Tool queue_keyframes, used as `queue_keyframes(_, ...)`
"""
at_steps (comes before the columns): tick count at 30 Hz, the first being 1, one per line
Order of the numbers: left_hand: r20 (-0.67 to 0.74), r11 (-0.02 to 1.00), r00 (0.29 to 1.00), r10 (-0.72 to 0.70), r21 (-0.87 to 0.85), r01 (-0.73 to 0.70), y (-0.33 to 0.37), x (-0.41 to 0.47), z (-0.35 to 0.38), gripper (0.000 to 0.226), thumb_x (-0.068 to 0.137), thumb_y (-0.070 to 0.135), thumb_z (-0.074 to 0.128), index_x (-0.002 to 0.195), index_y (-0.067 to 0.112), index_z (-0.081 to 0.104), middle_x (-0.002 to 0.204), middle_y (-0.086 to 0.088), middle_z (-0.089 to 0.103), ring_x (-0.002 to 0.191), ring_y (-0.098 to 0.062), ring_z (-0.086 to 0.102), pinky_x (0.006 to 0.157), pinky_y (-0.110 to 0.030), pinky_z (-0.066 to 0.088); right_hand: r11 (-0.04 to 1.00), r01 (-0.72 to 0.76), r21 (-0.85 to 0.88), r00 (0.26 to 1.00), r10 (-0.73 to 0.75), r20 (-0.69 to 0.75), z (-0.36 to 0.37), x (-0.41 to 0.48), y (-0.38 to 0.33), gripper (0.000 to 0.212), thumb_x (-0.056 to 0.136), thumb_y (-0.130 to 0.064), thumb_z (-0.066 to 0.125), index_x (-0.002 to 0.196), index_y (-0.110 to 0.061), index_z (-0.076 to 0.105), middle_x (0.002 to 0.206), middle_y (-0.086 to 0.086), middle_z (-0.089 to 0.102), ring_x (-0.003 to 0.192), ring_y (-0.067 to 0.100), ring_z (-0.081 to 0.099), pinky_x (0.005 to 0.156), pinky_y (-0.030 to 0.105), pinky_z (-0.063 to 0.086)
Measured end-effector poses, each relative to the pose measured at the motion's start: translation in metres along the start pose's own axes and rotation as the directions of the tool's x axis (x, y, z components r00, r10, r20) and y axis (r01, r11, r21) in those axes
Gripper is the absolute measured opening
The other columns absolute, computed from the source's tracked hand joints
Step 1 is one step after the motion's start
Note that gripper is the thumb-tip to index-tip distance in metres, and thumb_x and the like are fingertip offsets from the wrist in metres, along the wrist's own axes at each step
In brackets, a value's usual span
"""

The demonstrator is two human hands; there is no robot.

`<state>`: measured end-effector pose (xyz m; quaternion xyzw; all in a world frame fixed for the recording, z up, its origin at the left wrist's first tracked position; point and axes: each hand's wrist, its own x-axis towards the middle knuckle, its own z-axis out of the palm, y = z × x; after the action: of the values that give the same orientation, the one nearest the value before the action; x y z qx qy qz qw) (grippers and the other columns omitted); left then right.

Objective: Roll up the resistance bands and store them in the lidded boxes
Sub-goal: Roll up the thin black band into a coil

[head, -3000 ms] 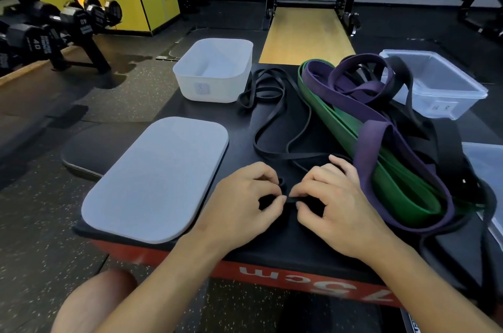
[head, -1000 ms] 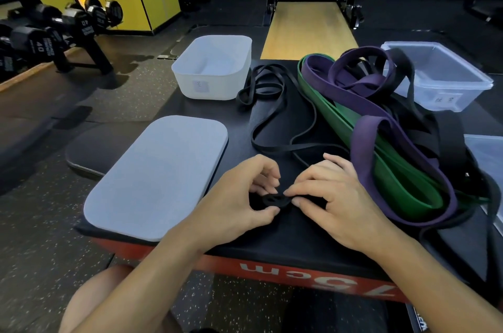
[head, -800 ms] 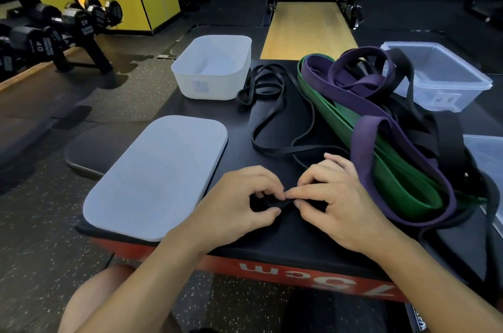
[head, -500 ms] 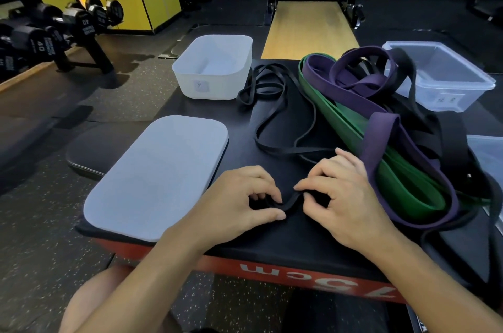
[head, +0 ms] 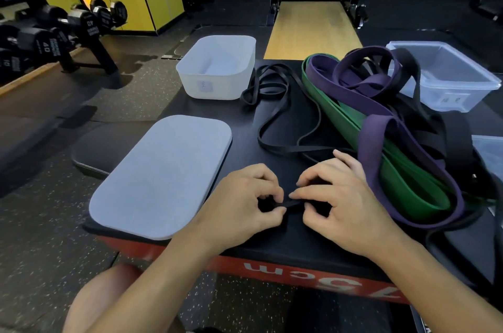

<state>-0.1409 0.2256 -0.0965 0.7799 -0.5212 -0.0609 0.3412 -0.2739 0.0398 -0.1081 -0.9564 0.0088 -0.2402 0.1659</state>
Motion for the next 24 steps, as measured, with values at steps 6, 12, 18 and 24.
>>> queue_keyframes(6, 0.04, 0.996, 0.999, 0.036, -0.082, -0.033, -0.006, 0.007, -0.005, 0.013, 0.081, 0.021, 0.082, 0.083, 0.025, 0.07, 0.093, 0.013, 0.07, 0.087, -0.012, 0.065, 0.078, -0.031, 0.054, 1.0, 0.02, 0.024, 1.0, -0.021, 0.022, 0.001, 0.001, 0.004, 0.024, 0.091, -0.042, 0.059, 0.107, -0.039, 0.077, 0.093, -0.021, 0.057, 0.098, -0.001, 0.053, 0.12, 0.042, 0.024)
queue_keyframes(12, 0.077, 0.959, 0.995, -0.058, -0.273, 0.077, -0.004, 0.004, -0.007, 0.035, 0.085, 0.01, 0.083, 0.104, 0.031, 0.062, 0.096, 0.015, 0.075, 0.094, -0.014, 0.07, 0.091, -0.031, 0.056, 1.0, 0.008, 0.024, 1.0, -0.008, -0.001, 0.002, 0.002, 0.008, 0.015, 0.09, -0.039, 0.066, 0.102, -0.04, 0.076, 0.094, -0.023, 0.063, 0.1, -0.002, 0.056, 0.121, 0.037, 0.022)
queue_keyframes(18, 0.03, 0.945, 0.999, -0.016, -0.327, 0.024, 0.003, 0.006, -0.009, 0.052, 0.085, -0.002, 0.08, 0.109, 0.036, 0.055, 0.11, 0.009, 0.062, 0.103, -0.018, 0.071, 0.093, -0.034, 0.059, 1.0, 0.029, 0.011, 0.999, -0.029, 0.013, 0.003, 0.002, 0.008, 0.017, 0.094, -0.038, 0.063, 0.106, -0.039, 0.074, 0.102, -0.024, 0.064, 0.107, -0.001, 0.056, 0.122, 0.04, 0.019)
queue_keyframes(24, 0.032, 0.959, 0.999, 0.027, -0.282, -0.017, 0.006, 0.006, -0.007, 0.052, 0.089, -0.003, 0.073, 0.108, 0.039, 0.05, 0.116, 0.016, 0.051, 0.109, -0.014, 0.069, 0.098, -0.036, 0.057, 0.998, 0.053, -0.037, 0.998, -0.052, 0.017, 0.004, 0.001, 0.007, 0.02, 0.094, -0.038, 0.062, 0.111, -0.038, 0.072, 0.102, -0.023, 0.061, 0.106, 0.002, 0.055, 0.123, 0.039, 0.016)
